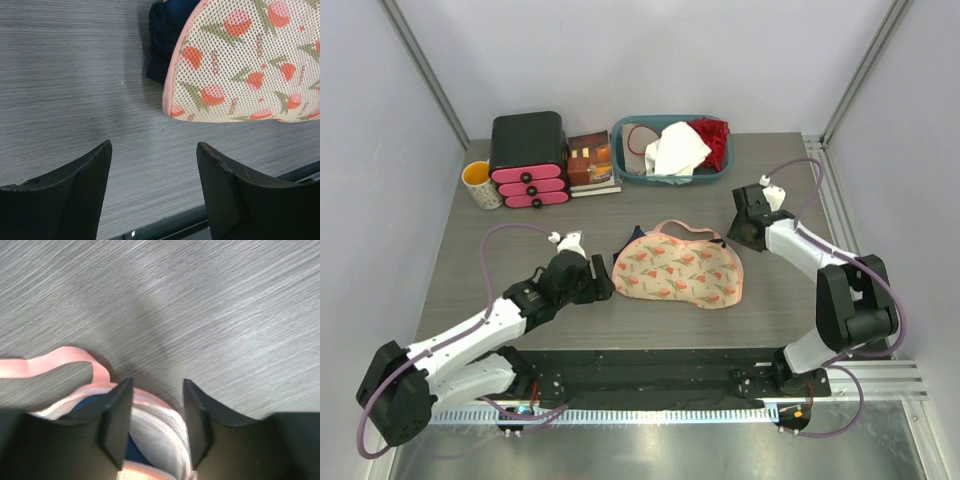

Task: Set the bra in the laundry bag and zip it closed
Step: Adjust the laundry bag at the center of the board.

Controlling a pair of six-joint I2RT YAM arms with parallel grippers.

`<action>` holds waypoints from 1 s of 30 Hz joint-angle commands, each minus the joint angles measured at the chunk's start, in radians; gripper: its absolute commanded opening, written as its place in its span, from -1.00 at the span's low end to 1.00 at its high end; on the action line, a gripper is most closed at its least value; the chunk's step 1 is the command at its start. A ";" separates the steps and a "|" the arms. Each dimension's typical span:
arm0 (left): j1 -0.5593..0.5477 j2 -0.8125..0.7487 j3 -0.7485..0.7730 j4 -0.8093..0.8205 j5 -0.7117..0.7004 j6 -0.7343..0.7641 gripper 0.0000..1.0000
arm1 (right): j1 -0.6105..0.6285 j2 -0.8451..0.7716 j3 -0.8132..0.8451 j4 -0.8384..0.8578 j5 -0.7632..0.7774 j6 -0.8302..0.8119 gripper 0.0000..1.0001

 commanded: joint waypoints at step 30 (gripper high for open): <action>0.149 0.302 0.124 0.334 0.218 0.014 0.36 | 0.288 -0.580 -0.217 -0.184 -0.287 -0.026 0.31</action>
